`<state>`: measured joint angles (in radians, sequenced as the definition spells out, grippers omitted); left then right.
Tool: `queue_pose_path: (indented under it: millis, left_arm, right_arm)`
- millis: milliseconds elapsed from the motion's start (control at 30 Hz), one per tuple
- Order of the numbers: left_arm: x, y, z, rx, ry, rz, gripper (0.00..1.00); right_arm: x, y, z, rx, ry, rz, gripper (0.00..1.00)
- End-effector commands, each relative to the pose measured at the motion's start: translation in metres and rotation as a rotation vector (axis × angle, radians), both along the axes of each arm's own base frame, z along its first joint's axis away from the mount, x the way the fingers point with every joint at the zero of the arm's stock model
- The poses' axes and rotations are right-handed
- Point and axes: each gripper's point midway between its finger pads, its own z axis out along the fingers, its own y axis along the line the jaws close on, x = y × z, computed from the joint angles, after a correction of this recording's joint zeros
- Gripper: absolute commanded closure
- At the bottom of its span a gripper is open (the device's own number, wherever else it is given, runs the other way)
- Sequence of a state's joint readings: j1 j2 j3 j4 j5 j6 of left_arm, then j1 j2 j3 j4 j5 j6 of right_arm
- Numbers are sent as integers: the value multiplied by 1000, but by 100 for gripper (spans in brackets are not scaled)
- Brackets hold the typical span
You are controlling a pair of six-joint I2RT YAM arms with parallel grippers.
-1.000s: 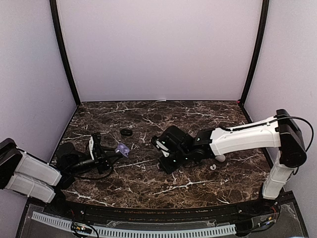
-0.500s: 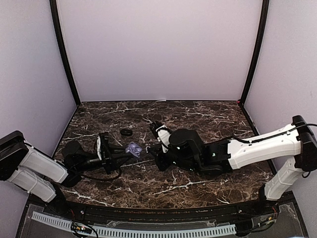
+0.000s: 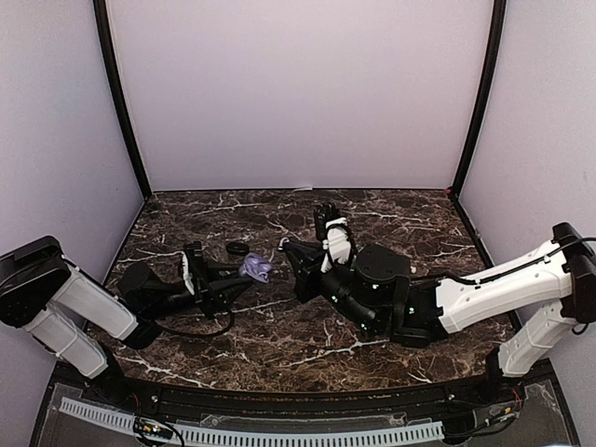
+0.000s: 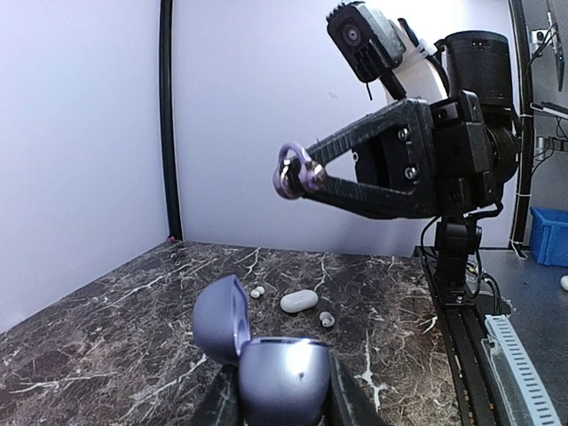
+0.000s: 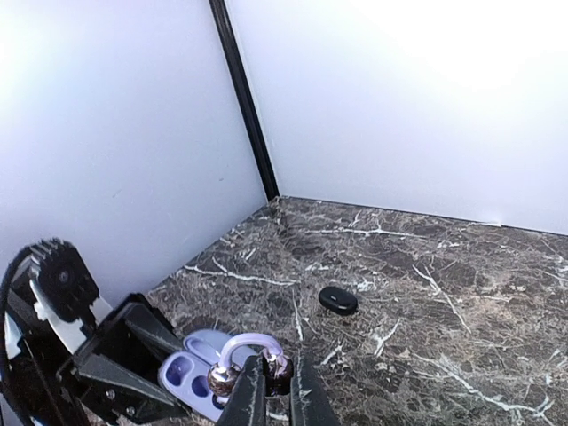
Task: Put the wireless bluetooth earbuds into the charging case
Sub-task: Place the left earbud at the center of the board.
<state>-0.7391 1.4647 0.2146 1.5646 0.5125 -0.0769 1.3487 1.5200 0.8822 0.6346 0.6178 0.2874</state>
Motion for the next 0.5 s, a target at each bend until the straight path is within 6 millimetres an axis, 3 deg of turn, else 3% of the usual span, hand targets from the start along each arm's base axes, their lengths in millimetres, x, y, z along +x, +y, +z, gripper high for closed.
queue_pose_path:
  millis: [0, 167, 467]
  left_arm:
    - [-9, -2, 36, -99, -147, -29, 84]
    - [-7, -9, 36, -77, -160, -39, 84]
    - [-30, -9, 43, -90, -266, -131, 84]
  right_arm:
    - [2, -10, 23, 119, -45, -108, 94]
    - [-2, -6, 23, 115, -70, -145, 95]
    - [-15, -7, 30, 149, -131, -119, 95]
